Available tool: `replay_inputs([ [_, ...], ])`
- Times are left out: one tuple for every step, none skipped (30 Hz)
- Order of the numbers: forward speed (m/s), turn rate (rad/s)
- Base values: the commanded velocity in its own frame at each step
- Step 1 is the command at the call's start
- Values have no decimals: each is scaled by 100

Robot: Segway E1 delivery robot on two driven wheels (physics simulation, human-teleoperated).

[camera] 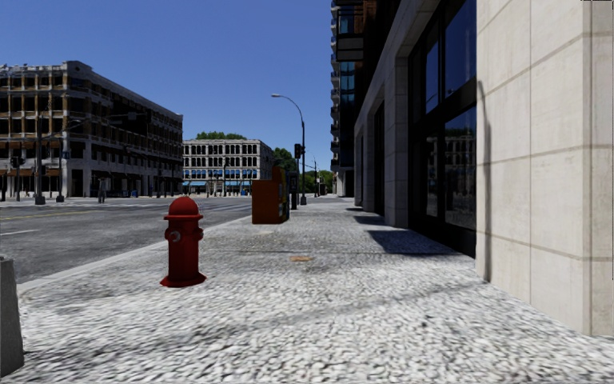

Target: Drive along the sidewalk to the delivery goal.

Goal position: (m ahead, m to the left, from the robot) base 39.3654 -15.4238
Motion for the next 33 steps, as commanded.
replay_inputs([
  [200, 0],
  [200, 0],
  [200, 0],
  [200, 0],
  [200, 0],
  [200, 0],
  [200, 0],
  [200, 0],
  [200, 0],
  [200, 0],
  [200, 0],
  [200, 0],
  [200, 0],
  [200, 0],
  [200, 0],
  [200, 0],
  [200, 0],
  [200, 0],
  [200, 0],
  [200, 0],
  [200, 0],
  [200, 0],
  [200, 0],
  [200, 0],
  [200, 0],
  [200, 0],
  [200, 0],
  [200, 0],
  [200, 0],
  [200, 0],
  [200, 0],
  [200, 0],
  [200, 0],
])
